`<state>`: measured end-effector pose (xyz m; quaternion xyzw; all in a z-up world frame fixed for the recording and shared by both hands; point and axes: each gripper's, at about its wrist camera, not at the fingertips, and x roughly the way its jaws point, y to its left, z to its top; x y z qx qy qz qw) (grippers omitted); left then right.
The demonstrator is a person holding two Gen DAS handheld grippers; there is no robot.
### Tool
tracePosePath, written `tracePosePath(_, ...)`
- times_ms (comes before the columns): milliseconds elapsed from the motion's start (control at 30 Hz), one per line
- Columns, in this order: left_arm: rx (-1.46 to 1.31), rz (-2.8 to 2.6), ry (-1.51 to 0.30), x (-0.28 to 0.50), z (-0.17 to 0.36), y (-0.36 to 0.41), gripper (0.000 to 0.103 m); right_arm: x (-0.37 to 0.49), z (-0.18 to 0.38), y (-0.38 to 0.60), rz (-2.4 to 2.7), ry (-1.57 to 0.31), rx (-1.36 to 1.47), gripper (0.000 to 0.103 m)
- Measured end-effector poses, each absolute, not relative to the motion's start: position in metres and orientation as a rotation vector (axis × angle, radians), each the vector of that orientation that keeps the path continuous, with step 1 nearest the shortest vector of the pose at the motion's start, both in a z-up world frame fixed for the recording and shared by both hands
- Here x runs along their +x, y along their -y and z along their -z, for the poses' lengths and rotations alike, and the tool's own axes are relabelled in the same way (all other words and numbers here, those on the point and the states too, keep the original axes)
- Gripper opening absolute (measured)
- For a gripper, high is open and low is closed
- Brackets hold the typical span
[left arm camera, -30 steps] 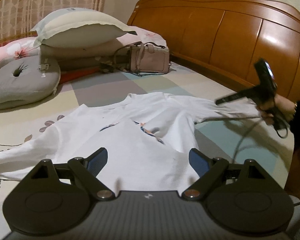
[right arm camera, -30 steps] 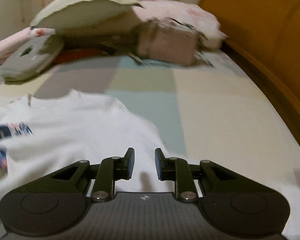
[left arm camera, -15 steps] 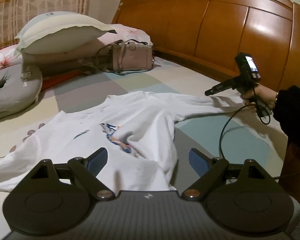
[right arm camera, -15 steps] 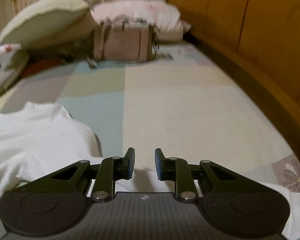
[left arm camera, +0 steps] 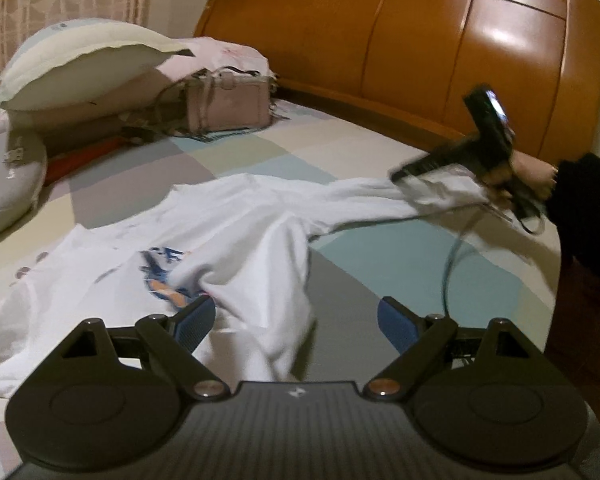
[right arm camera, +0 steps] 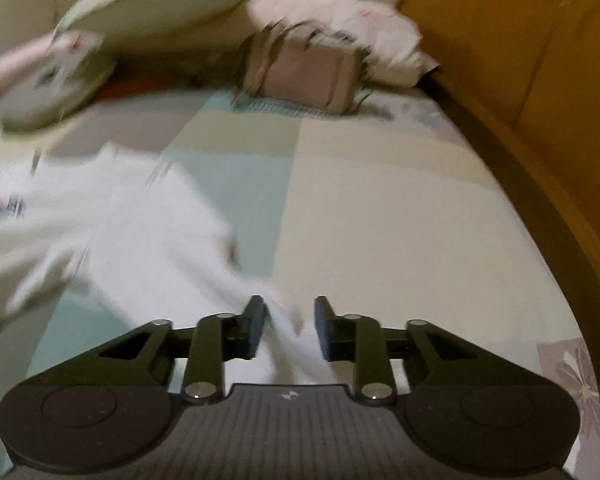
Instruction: Fold clothes
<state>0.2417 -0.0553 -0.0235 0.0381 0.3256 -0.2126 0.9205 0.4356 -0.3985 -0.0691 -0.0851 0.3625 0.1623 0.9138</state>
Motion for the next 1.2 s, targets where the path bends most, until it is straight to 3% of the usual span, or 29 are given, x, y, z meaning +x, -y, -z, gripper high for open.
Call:
tracePosePath(33,0.078,0.447,-0.678,0.242,0.025,0.059,0.088,0.443,0.073,0.401,-0.339,-0.748,-0.180,0.052)
tracePosePath(67,0.078,0.459,-0.688,0.242,0.027,0.063,0.088,0.448,0.079,0.402,-0.348,-0.761,-0.183,0.052)
tracePosePath(200,0.083,0.515,-0.722,0.243,0.035,0.080,0.088,0.447,0.101,0.398,-0.404,-0.819,-0.220,0.049)
tracePosePath(267,0.101,0.523,-0.734,0.244,0.039,0.088,0.088,0.434,0.098,0.394,-0.432,-0.808,-0.254,0.041)
tracePosePath(467,0.119,0.544,-0.742,0.248,0.044,0.101,0.088,0.404,0.087,0.387,-0.504,-0.764,-0.333,0.043)
tracePosePath(700,0.139,0.560,-0.752,0.246,0.045,0.112,0.088,0.446,0.076,0.454,-0.346,-0.722,-0.112,0.047)
tracePosePath(867,0.154,0.566,-0.756,0.246,0.046,0.118,0.088,0.442,0.099,0.473,-0.272,-0.790,-0.255,0.047)
tracePosePath(1200,0.185,0.586,-0.759,0.244,0.047,0.134,0.088,0.364,0.094,0.482,-0.252,-0.806,-0.296,0.053)
